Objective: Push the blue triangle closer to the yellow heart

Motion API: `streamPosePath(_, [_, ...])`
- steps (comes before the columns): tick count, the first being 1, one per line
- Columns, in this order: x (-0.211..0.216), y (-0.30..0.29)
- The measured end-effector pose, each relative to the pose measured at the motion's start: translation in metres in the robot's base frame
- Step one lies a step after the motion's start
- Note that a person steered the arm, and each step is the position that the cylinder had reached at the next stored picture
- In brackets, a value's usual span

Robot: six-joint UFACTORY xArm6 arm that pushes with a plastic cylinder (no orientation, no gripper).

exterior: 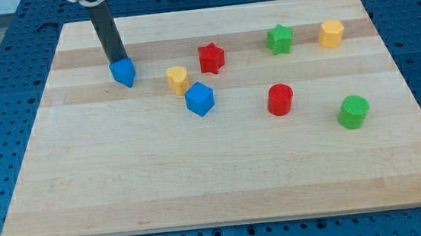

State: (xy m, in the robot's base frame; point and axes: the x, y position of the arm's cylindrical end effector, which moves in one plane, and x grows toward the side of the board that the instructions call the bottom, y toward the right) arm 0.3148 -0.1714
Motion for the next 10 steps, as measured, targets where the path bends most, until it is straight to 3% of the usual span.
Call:
streamPosePath(1, [-0.020, -0.016])
streamPosePath(4, [-0.021, -0.052])
streamPosePath(5, [0.032, -0.064])
streamPosePath(6, [0.033, -0.063])
streamPosePath(10, [0.037, 0.016])
